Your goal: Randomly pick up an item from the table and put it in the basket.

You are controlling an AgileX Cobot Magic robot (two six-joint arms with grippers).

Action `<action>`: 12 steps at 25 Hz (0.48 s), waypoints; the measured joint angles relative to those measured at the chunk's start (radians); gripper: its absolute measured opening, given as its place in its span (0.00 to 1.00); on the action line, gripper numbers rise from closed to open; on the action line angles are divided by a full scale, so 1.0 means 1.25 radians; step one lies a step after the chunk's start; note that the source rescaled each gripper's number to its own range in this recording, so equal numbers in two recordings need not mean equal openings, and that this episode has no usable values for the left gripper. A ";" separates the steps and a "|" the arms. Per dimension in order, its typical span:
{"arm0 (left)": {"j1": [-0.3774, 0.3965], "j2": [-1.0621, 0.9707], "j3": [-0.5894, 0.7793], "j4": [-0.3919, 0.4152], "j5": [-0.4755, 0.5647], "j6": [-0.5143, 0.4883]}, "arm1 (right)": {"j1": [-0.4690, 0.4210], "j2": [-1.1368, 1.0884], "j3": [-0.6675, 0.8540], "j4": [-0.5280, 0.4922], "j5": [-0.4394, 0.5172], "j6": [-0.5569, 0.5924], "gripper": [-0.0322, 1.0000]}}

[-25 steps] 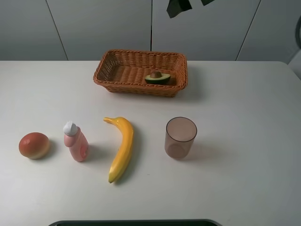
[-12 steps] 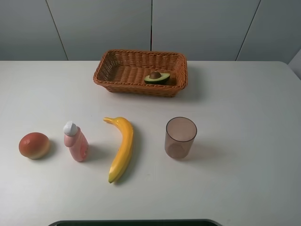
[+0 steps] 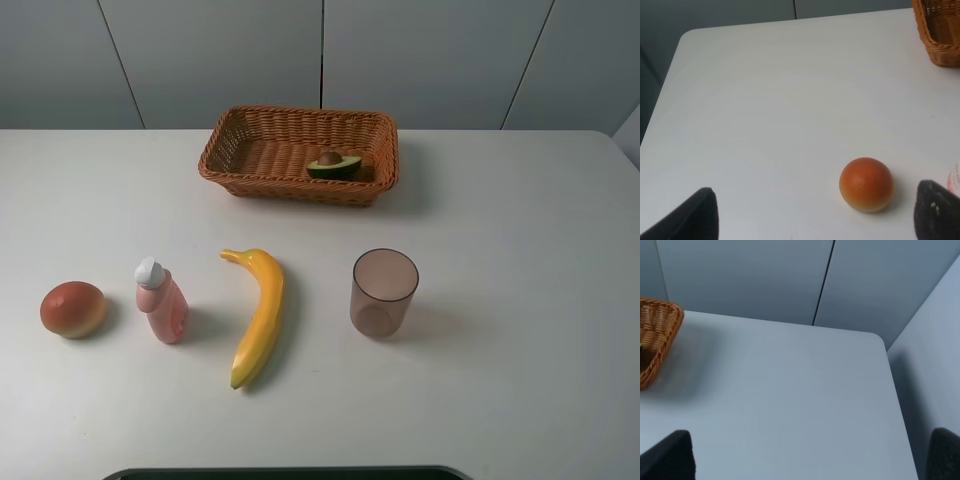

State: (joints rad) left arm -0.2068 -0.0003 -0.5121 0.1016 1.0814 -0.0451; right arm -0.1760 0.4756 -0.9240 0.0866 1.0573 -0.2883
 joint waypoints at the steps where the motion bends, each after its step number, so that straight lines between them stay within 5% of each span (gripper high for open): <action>1: 0.000 0.000 0.000 0.000 0.000 0.000 | 0.000 -0.035 0.030 0.006 -0.002 0.000 1.00; 12: 0.000 0.000 0.000 0.000 0.000 0.000 | 0.002 -0.255 0.249 0.077 -0.018 0.011 1.00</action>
State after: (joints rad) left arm -0.2068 -0.0003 -0.5121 0.1016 1.0814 -0.0451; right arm -0.1736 0.1566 -0.6126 0.1822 1.0352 -0.2743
